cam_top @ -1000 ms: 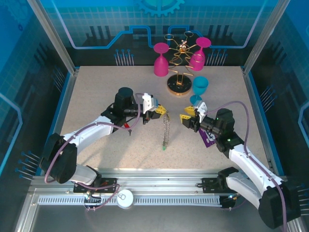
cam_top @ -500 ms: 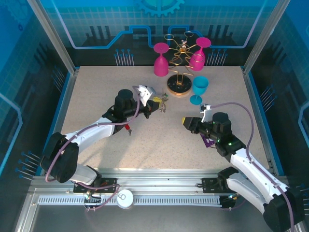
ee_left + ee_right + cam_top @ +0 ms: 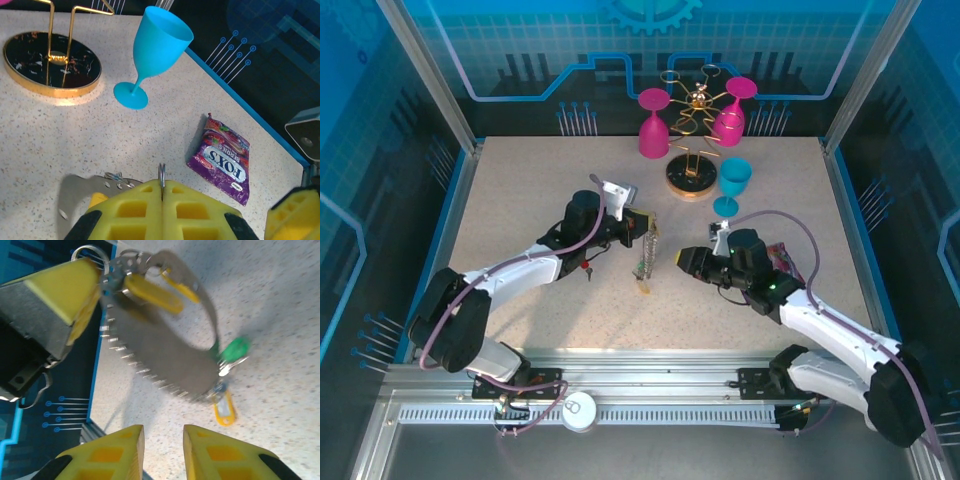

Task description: Put the keys on the keyring

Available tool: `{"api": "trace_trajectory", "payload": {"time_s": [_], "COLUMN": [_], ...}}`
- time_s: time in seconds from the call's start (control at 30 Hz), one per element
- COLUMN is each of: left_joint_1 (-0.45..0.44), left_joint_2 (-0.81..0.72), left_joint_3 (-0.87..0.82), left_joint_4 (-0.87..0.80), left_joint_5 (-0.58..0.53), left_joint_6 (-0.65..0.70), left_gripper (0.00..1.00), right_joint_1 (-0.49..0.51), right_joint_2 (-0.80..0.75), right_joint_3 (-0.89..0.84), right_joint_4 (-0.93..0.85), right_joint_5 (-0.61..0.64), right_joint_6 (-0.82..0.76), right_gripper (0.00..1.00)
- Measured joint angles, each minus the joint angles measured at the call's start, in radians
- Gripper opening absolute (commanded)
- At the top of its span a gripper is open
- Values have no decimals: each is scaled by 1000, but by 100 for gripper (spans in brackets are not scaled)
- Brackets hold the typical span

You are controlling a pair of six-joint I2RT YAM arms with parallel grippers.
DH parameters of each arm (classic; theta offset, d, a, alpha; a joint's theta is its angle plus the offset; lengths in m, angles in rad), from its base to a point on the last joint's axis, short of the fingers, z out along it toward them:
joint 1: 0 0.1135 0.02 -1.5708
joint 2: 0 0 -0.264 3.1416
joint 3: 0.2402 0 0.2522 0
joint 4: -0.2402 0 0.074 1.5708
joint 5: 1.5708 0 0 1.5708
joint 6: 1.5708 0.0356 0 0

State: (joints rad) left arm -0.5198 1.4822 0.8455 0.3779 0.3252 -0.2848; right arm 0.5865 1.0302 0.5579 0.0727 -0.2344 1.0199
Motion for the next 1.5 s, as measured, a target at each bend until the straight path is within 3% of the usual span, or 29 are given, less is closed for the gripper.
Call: {"api": "trace_trajectory", "payload": {"time_s": [0.2, 0.6, 1.2, 1.5], "left_joint_1": [-10, -33, -40, -43], "left_joint_2": [3, 5, 11, 22], "left_joint_3": [-13, -17, -17, -17], "left_joint_4": [2, 9, 16, 23], "left_joint_5": [-7, -15, -15, -14], "left_joint_6": [-50, -67, -81, -81], "left_gripper": [0, 0, 0, 0], "right_joint_1": [73, 76, 76, 76], "right_joint_2": [39, 141, 229, 259], "right_joint_3": [11, 23, 24, 26], "right_joint_4": [81, 140, 304, 340], "right_joint_5": [72, 177, 178, 174], "right_joint_6": [81, 141, 193, 196], "right_gripper": [28, 28, 27, 22]}}
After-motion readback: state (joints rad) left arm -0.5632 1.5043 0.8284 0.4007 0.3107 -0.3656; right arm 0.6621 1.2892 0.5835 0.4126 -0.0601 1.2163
